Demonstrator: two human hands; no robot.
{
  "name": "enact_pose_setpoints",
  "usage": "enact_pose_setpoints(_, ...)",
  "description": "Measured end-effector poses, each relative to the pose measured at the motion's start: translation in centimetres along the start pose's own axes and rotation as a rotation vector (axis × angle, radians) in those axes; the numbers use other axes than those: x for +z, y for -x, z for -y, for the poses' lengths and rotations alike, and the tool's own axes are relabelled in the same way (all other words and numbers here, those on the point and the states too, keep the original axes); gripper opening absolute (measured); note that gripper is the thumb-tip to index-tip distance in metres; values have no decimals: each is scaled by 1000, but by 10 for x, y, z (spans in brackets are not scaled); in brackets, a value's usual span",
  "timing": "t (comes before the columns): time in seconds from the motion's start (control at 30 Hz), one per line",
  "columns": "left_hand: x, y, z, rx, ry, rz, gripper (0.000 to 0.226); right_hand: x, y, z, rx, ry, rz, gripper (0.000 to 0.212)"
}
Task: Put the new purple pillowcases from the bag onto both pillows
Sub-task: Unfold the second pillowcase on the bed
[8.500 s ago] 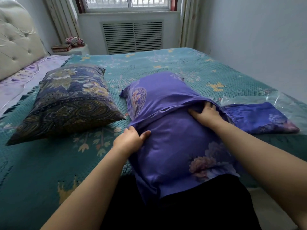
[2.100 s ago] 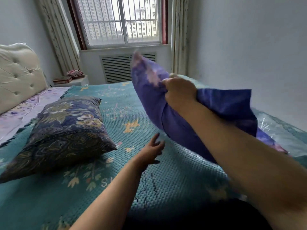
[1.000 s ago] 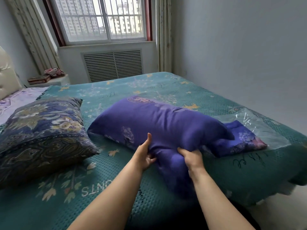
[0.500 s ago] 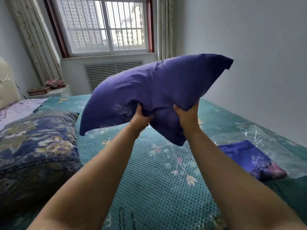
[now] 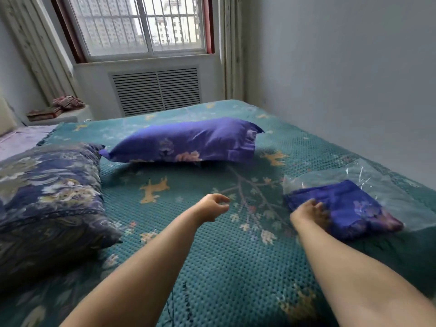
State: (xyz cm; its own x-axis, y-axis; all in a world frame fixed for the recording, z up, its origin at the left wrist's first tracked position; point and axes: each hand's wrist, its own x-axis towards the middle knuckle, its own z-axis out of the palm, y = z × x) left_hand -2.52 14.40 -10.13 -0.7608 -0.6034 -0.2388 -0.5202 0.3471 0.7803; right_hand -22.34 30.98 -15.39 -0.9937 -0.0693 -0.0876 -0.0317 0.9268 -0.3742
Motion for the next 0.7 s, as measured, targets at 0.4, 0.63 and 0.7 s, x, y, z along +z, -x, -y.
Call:
enact_pose_setpoints(0.4, 14, 41, 1, -34, 297, -80, 20, -23, 47, 10, -461, -552, -112, 22)
enact_pose_setpoints(0.63, 24, 84, 20, -5, 661, -94, 33, -8, 146, 43, -862, -591, 520, 26)
enact_pose_setpoints(0.7, 25, 90, 41, -24, 629, -323, 35, 2, 157, 40, -691, -722, 599, 26)
